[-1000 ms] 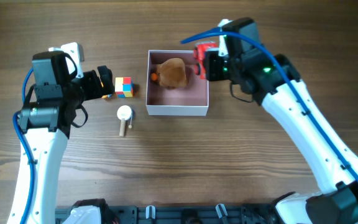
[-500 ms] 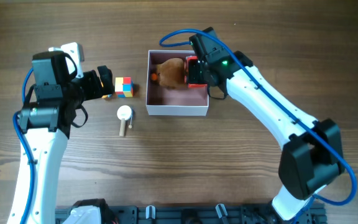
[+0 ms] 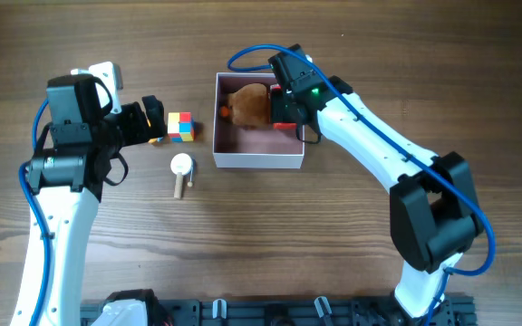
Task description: Pack container
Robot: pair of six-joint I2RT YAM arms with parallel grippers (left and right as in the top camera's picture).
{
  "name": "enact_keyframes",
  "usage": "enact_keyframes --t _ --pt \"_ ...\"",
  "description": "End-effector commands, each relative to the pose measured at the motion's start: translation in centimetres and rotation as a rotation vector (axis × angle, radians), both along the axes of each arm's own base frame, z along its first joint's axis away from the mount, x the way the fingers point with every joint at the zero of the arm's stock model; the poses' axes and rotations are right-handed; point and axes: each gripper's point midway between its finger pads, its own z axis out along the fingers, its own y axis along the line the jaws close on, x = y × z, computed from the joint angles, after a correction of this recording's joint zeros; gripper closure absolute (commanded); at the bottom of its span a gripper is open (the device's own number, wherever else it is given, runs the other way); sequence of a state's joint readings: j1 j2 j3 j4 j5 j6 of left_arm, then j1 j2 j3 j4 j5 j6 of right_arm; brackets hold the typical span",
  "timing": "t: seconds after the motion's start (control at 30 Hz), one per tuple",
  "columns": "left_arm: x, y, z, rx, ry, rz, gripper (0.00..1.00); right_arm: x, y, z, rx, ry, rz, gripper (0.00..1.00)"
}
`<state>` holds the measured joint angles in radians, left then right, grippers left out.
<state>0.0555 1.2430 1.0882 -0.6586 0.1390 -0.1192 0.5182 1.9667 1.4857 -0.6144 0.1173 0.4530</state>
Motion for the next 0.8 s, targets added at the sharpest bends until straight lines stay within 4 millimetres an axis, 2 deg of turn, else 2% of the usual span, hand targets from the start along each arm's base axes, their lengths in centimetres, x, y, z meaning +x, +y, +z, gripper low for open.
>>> enact_keyframes --t 0.0,0.13,0.2,0.27,0.3,0.4,0.5,0.57,0.77 --pt "0.4 0.3 1.0 -0.009 -0.023 0.02 0.0 1.0 -0.5 1.4 -0.026 -0.059 -0.014 0.45" --pt "0.4 0.3 1.0 -0.009 -0.024 0.02 0.0 1.4 -0.8 3.8 -0.046 -0.118 0.018 0.31" --pt "0.4 0.3 1.0 -0.008 -0.024 0.02 0.0 1.3 -1.0 5.9 -0.05 -0.165 0.033 0.25" --pt "0.4 0.3 1.0 -0.009 -0.023 0.02 0.0 1.1 -1.1 7.9 -0.042 -0.199 0.053 0.24" --pt "0.4 0.3 1.0 -0.009 -0.024 0.02 0.0 0.3 -1.5 11.0 -0.026 -0.249 0.067 0.24" --pt "0.4 0.3 1.0 -0.009 -0.023 0.019 0.0 -0.9 -1.0 13.2 0.037 -0.264 0.1 0.24" --pt "0.4 0.3 1.0 -0.009 -0.023 0.02 0.0 -2.7 0.4 14.7 0.132 -0.239 0.169 0.25" --pt "0.4 0.3 1.0 -0.009 -0.024 0.02 0.0 -3.3 0.3 14.9 0.136 -0.227 0.175 0.25" --pt "0.4 0.3 1.0 -0.009 -0.023 0.02 0.0 -4.2 -3.9 15.4 0.072 -0.195 0.065 0.14"
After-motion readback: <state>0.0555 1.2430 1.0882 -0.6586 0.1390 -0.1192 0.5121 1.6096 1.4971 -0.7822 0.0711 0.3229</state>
